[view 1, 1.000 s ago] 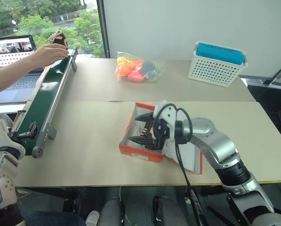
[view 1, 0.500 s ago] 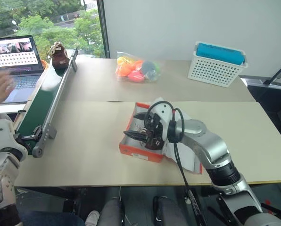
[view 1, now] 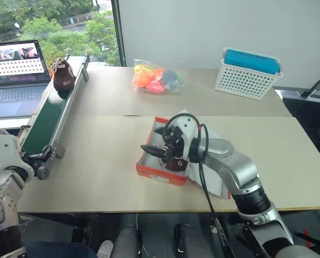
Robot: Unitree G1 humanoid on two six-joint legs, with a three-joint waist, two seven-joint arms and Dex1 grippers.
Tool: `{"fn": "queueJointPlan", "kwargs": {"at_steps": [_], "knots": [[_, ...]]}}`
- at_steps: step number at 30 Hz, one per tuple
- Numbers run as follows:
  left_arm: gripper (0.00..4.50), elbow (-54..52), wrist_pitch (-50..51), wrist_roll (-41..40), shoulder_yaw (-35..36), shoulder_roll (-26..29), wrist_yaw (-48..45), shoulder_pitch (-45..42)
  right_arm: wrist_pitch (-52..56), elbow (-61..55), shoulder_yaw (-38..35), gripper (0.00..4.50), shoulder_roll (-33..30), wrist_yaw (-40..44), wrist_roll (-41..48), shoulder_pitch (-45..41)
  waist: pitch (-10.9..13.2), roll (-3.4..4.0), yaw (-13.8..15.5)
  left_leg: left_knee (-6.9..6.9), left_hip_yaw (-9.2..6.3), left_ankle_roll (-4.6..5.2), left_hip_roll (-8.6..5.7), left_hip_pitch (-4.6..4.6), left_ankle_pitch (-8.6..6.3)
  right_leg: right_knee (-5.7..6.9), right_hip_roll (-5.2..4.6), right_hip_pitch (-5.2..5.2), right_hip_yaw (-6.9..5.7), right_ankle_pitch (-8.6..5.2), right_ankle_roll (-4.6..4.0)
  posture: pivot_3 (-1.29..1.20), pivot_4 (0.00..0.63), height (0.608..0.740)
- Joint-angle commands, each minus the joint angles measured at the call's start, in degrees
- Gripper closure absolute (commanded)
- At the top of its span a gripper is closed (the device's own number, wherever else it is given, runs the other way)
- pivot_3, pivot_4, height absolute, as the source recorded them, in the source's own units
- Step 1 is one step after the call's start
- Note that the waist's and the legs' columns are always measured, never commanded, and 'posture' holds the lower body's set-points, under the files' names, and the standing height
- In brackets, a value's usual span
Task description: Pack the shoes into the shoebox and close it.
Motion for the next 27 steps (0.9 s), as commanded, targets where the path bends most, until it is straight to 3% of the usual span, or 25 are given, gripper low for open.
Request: {"fn": "queueJointPlan", "kwargs": {"at_steps": [1,12,27], "knots": [[0.0,0.35,-0.87,-0.14,0.62,0.62,-0.09,-1.53,0.12,-2.97,-0.63,0.19,0.04,-0.64,-0.19,-0.03,0.0,0.0,0.0,0.0,0.0,0.0,0.0,0.01,0.0,0.01,0.0,0.0,0.0,0.0,0.0,0.0,0.15,0.74],[0.0,5.82,-2.09,0.84,1.67,3.55,-0.66,-3.65,0.42,-3.28,-0.62,0.19,-0.45,-1.24,-0.53,0.61,-0.01,-0.01,-0.01,0.0,0.0,0.0,0.0,0.02,0.01,0.03,0.0,0.0,0.0,0.0,0.0,0.0,0.15,0.74],[0.0,8.83,-3.26,1.15,0.64,3.48,-1.24,-5.34,0.64,-3.89,-1.2,0.19,-0.71,-2.68,-0.59,1.03,-0.01,-0.01,0.0,0.0,0.01,-0.01,-0.01,0.02,0.01,0.04,-0.02,0.01,0.0,0.0,0.0,0.0,0.15,0.74]]}}
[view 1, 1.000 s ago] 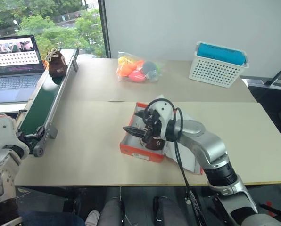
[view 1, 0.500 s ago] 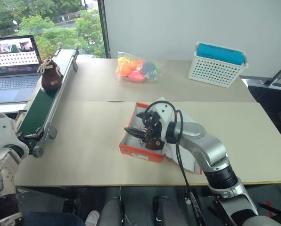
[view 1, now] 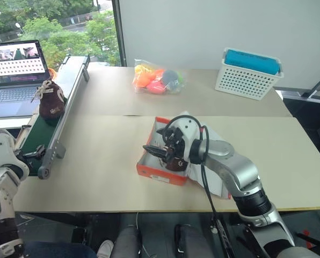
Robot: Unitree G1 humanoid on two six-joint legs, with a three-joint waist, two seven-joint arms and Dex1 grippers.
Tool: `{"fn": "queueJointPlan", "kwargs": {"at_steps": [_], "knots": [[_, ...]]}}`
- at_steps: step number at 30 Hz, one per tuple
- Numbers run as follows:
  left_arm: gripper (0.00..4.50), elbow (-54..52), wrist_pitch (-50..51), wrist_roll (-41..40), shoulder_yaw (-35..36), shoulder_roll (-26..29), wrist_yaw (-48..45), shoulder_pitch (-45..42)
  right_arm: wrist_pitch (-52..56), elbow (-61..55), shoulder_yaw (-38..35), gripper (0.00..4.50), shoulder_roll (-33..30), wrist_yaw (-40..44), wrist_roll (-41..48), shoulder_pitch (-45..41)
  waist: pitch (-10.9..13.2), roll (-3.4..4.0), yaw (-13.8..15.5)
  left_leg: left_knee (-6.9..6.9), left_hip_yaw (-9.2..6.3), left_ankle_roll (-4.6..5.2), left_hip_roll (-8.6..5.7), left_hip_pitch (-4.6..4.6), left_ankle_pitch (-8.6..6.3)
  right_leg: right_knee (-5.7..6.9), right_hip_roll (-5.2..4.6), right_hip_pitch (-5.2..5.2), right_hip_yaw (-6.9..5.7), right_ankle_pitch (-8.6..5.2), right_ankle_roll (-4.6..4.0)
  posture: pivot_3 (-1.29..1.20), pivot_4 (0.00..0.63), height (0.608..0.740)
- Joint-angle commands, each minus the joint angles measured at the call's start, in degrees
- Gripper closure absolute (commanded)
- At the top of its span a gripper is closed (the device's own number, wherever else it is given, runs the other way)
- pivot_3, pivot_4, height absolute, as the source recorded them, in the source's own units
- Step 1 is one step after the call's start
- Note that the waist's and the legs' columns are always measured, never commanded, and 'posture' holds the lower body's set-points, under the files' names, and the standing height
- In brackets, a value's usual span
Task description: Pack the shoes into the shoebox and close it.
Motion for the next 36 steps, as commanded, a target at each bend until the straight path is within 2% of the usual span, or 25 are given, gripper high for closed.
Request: {"fn": "queueJointPlan", "kwargs": {"at_steps": [1,15,19,24,27,29,36], "knots": [[0.0,0.09,-1.79,0.3,0.12,1.0,-0.39,-1.43,0.26,-2.94,-1.25,0.19,-0.15,-0.62,-0.08,0.19,0.0,0.0,-0.01,0.0,0.0,0.0,0.0,0.0,0.0,0.0,0.0,0.0,0.0,0.0,0.0,0.0,0.15,0.74],[0.0,4.44,-4.14,1.31,-1.32,1.08,-1.38,-4.03,1.02,-3.68,-1.88,0.19,-0.21,-2.21,-0.12,0.42,-0.01,-0.02,-0.01,0.01,0.04,0.02,-0.01,0.01,0.02,0.03,0.01,0.01,0.0,0.0,0.0,0.0,0.15,0.74],[0.0,6.09,-4.98,1.43,-1.98,-0.61,-0.4,-4.66,1.25,-3.78,-2.35,0.19,0.07,-2.6,0.3,0.22,-0.01,-0.02,0.03,0.01,0.05,0.02,-0.01,0.01,0.02,0.05,0.01,0.01,0.0,0.0,0.0,0.0,0.15,0.74],[0.0,2.84,-4.69,0.94,-4.75,-3.9,-0.54,-5.03,1.47,-3.92,-2.49,0.19,0.1,-2.64,0.51,0.23,-0.02,-0.03,0.23,0.02,0.08,0.01,-0.02,0.11,0.03,0.1,-0.01,0.09,0.0,0.0,0.0,0.0,0.15,0.74],[0.76,1.47,-4.49,0.61,-5.84,-5.48,-0.21,-5.54,1.66,-3.98,-2.52,0.0,0.11,-2.57,0.61,0.08,-0.02,-0.03,0.63,0.02,0.09,0.01,-0.04,0.19,0.03,0.18,-0.02,0.13,0.0,-0.01,0.0,0.0,0.15,0.74],[1.5,0.7,-4.25,0.47,-5.93,-5.91,0.04,-5.56,1.72,-3.97,-2.55,0.0,0.07,-2.56,0.58,0.0,-0.02,-0.03,0.76,0.02,0.1,0.0,-0.05,0.23,0.03,0.24,-0.03,0.16,0.0,-0.01,-0.01,0.0,0.15,0.74],[1.5,-1.66,-4.38,-1.36,-4.5,-7.41,0.74,-5.88,1.47,-3.32,-2.74,0.0,-0.14,-2.2,0.47,-0.33,-0.02,-0.04,1.03,0.03,0.14,0.0,-0.06,0.25,0.04,0.32,-0.02,0.15,0.01,-0.04,-0.04,0.0,0.15,0.74]]}}
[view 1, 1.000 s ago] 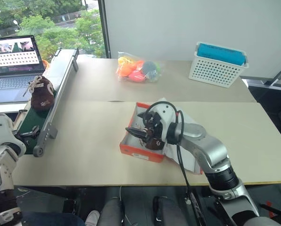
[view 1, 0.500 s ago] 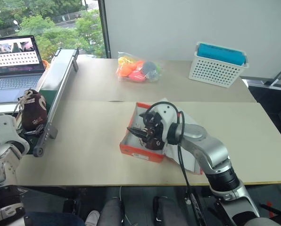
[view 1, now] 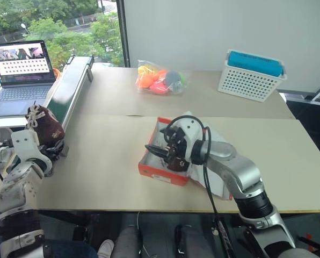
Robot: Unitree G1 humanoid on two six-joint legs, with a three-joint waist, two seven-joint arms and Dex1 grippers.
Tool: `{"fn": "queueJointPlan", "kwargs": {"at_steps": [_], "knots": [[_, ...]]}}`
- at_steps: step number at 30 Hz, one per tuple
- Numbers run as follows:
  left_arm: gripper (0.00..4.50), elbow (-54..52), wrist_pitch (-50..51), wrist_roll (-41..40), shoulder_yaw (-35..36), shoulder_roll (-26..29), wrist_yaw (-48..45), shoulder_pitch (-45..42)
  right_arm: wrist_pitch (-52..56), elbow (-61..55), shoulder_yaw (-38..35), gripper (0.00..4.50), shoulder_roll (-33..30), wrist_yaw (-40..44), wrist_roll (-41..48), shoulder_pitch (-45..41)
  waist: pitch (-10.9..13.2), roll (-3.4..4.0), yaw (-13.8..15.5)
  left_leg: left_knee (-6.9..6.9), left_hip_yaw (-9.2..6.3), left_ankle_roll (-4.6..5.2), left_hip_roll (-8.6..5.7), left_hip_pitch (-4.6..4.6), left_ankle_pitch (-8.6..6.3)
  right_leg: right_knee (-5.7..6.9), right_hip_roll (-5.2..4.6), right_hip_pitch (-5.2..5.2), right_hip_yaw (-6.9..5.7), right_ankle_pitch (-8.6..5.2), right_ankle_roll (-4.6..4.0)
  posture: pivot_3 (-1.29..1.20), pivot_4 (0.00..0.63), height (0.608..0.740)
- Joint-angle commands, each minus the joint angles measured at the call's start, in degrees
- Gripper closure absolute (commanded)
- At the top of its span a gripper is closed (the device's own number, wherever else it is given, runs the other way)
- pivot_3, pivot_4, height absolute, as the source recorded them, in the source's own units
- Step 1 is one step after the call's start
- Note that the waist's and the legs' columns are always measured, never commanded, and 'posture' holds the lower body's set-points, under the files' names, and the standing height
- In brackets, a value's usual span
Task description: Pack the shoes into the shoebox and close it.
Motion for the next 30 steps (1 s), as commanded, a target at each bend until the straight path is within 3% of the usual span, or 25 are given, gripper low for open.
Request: {"fn": "queueJointPlan", "kwargs": {"at_steps": [1,14,18,23,26,30], "knots": [[1.5,-3.27,-0.26,-1.54,0.61,-0.27,-0.09,-1.09,-0.19,-1.93,-1.67,0.0,-0.13,0.18,0.32,-1.28,0.0,0.0,0.01,0.0,0.0,0.0,0.0,0.0,0.0,0.0,0.0,0.0,0.0,0.0,0.0,0.0,0.15,0.74],[1.5,-12.55,-7.58,-7.56,2.46,-4.43,-2.64,-2.03,-0.31,-1.1,-1.49,0.0,0.48,0.27,-0.09,-1.76,-0.01,-0.03,-0.13,0.02,0.14,0.0,0.02,-0.03,0.0,-0.01,0.03,-0.01,0.0,0.0,0.0,0.0,0.15,0.74],[1.5,-17.57,-6.15,-9.55,-1.21,-5.24,-4.23,-1.75,6.43,3.0,-12.83,0.0,9.9,-6.17,10.48,-6.75,-0.01,-0.03,-0.38,0.03,0.14,0.0,0.04,-0.01,0.0,0.04,0.06,-0.01,0.04,0.0,-0.01,0.0,0.15,0.74],[1.5,-18.99,-5.23,-8.99,-8.67,-8.2,-4.46,-2.98,18.95,25.09,-34.28,0.0,22.62,-22.66,27.74,-22.67,-0.02,-0.02,-0.85,0.03,0.16,-0.05,0.03,0.07,0.04,0.16,0.1,0.03,0.08,0.01,-0.02,0.0,0.15,0.74],[1.5,-20.39,-4.45,-8.35,-15.83,-10.81,-6.01,-4.08,23.87,35.45,-40.94,0.0,26.8,-27.38,35.53,-29.48,-0.01,-0.02,-0.73,0.01,0.17,-0.05,0.02,-0.01,0.04,0.14,0.11,0.02,0.03,0.01,-0.03,0.0,0.15,0.74],[1.5,-21.8,-3.68,-9.55,-19.92,-13.37,-7.0,-5.41,26.08,41.02,-42.03,0.0,26.92,-30.12,38.15,-32.69,-0.01,-0.02,-1.05,0.02,0.15,-0.04,-0.05,-0.26,0.04,0.16,0.08,-0.07,0.0,0.03,0.02,0.0,0.15,0.74]]}}
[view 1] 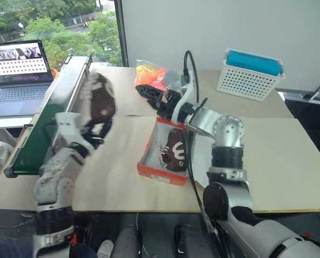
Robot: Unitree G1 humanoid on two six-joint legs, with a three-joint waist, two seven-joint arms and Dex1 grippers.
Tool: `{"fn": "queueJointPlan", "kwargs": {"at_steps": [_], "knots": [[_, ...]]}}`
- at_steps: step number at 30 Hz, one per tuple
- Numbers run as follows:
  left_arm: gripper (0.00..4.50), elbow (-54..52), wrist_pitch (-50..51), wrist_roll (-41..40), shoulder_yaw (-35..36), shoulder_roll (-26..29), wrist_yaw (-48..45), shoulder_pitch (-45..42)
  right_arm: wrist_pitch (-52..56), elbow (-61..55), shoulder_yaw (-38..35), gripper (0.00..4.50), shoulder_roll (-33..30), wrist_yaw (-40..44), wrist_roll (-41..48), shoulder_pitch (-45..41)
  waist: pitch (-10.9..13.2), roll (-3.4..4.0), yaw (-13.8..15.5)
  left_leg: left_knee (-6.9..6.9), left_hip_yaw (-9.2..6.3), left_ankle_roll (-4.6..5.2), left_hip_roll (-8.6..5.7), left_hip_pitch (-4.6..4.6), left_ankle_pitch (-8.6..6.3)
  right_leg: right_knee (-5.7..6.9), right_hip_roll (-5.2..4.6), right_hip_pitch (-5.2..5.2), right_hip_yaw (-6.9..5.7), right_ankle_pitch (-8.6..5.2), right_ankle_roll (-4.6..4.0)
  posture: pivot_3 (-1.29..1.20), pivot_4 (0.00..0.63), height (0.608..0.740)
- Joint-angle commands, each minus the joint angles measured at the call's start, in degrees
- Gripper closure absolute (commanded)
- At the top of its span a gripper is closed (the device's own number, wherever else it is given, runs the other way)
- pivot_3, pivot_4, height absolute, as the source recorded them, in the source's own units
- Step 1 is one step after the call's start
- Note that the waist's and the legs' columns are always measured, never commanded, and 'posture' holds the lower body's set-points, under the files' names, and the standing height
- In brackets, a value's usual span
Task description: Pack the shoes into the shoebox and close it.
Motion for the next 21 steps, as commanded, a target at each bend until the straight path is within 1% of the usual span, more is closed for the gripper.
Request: {"fn": "queueJointPlan", "kwargs": {"at_steps": [1,6,12,16,21], "knots": [[1.5,-4.68,0.04,-0.89,-3.14,-0.87,-1.75,-2.62,1.9,2.34,-0.88,0.0,2.56,-1.52,3.54,-3.87,0.0,0.0,-0.23,0.0,-0.01,0.01,-0.02,-0.03,0.0,-0.01,0.02,-0.01,0.0,0.01,0.02,0.0,0.15,0.74],[1.5,-5.38,1.03,-0.94,-6.52,-2.33,-2.17,-2.67,1.81,3.63,0.18,0.0,1.88,-1.04,3.33,-3.74,0.0,0.0,-0.89,0.0,-0.07,0.01,-0.03,0.03,0.0,-0.03,0.1,-0.04,0.06,0.0,0.02,0.0,0.15,0.74],[1.5,-6.19,1.68,-0.93,-7.15,-2.55,-1.82,-2.46,1.12,4.37,0.65,0.0,1.24,-0.78,2.44,-3.43,0.0,0.0,-0.81,0.03,-0.14,0.02,-0.03,0.02,0.01,-0.02,0.1,-0.03,0.05,0.0,0.03,0.0,0.15,0.74],[1.5,-6.25,2.04,-1.19,-6.86,-2.41,-1.88,-2.4,-1.1,7.78,-0.92,0.0,-1.54,-0.4,1.5,-4.78,0.0,0.0,-0.82,0.03,-0.18,0.02,-0.03,0.02,0.01,-0.02,0.11,-0.03,0.05,0.0,0.03,0.0,0.15,0.74],[1.5,-7.07,2.69,-1.37,-6.74,-2.49,-1.52,-1.89,-0.52,6.66,-3.63,0.0,-5.64,-1.97,3.67,-6.75,0.0,0.0,-0.59,0.04,-0.21,0.02,-0.03,0.0,0.01,-0.04,0.11,-0.02,0.04,-0.01,0.03,0.0,0.15,0.74]]}}
